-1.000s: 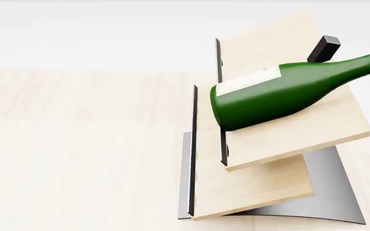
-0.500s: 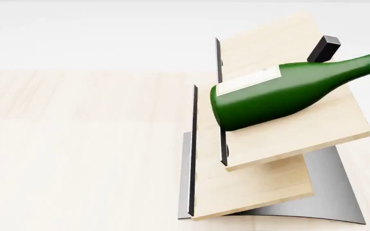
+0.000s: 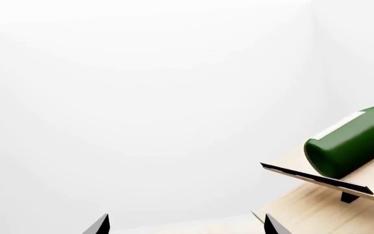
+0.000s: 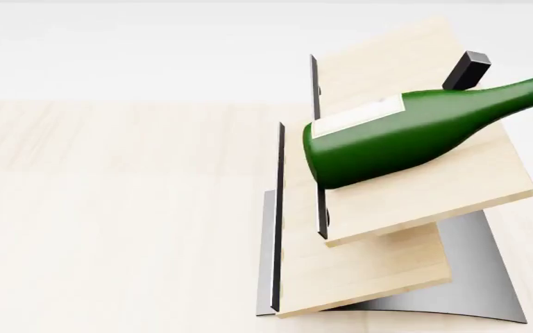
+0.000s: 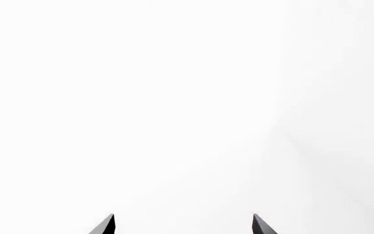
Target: Put the wine bottle on the wine rack.
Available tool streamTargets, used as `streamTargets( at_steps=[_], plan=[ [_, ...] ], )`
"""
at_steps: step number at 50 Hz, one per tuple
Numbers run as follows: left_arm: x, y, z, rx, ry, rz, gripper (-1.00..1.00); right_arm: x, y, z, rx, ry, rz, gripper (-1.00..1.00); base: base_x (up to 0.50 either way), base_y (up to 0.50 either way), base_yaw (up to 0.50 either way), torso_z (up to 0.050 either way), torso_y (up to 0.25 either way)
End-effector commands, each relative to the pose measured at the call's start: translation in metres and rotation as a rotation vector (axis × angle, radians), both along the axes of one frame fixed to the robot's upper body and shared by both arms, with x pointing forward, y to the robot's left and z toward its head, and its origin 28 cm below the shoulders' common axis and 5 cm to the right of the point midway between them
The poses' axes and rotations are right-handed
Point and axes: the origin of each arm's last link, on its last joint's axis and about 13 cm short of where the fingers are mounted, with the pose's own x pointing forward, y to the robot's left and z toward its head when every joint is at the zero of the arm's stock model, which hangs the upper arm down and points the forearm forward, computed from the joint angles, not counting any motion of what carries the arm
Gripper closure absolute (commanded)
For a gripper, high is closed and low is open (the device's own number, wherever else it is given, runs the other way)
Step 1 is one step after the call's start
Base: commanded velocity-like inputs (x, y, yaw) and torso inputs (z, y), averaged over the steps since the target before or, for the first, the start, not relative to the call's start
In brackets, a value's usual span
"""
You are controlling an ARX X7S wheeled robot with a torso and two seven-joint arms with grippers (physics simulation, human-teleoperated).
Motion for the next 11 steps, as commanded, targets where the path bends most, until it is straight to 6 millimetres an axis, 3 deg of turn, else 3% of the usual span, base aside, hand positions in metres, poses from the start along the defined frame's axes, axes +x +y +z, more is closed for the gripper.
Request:
streamTargets(
  at_steps=[1, 11],
  plan=[
    [0.000, 0.000, 0.000, 0.001, 0.001, -0.001, -1.00, -0.044, 0.003, 0.009, -0.050, -0.132, -0.026, -1.00, 0.00, 0.00, 0.00, 0.000, 0.000],
    [0.000, 0.000, 0.000, 0.001, 0.000, -0.002, -1.00, -0.084, 0.014, 0.014, -0.108, -0.226, -0.055, -1.00, 0.00, 0.00, 0.00, 0.000, 0.000]
  ],
)
